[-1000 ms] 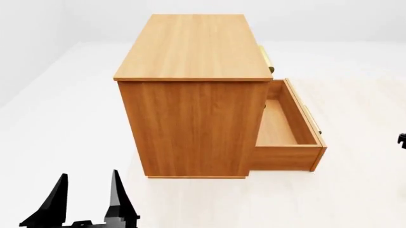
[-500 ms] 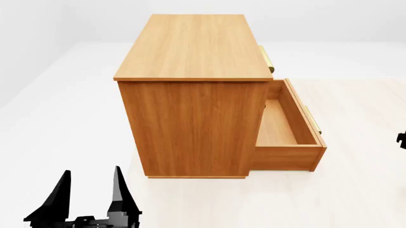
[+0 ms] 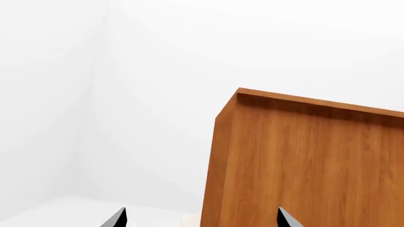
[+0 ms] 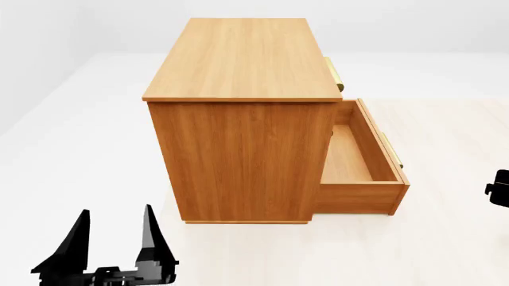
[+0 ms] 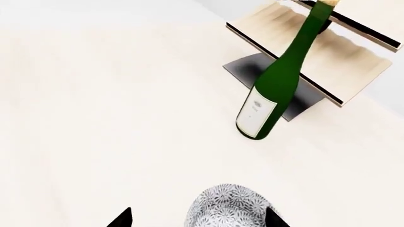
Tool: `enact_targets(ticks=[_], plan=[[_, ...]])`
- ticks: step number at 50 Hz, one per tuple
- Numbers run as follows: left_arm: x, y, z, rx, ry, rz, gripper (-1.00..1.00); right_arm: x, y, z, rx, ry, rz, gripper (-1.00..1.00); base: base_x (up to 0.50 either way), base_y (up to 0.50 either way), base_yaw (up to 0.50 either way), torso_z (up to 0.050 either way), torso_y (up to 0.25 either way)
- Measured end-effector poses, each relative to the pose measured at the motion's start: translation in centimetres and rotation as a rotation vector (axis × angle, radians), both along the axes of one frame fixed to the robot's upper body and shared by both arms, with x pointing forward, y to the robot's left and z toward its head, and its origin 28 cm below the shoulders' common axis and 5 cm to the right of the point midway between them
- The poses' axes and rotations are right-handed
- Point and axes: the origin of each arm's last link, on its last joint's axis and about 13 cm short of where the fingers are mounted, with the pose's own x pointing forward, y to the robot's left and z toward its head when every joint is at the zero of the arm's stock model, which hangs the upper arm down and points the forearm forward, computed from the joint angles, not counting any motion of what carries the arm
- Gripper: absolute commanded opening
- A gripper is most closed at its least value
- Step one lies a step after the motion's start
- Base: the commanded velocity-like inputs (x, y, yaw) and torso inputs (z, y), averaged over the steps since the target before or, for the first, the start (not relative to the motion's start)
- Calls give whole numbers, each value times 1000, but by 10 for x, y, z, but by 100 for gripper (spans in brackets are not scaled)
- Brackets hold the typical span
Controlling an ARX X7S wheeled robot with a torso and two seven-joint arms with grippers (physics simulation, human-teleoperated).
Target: Put the bowl on top of the cabinet.
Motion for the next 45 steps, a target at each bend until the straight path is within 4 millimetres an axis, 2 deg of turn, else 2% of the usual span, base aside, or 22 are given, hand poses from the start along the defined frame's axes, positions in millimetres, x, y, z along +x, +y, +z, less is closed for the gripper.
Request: enact_targets(ticks=[14,45], plan=[[2,0,0,-2,2,1,100,0,0,-7,59,78,41,100,0,0,0,0,0],[7,0,1,-5,6,2,100,5,-2,-8,94,212,85,100,0,0,0,0,0]])
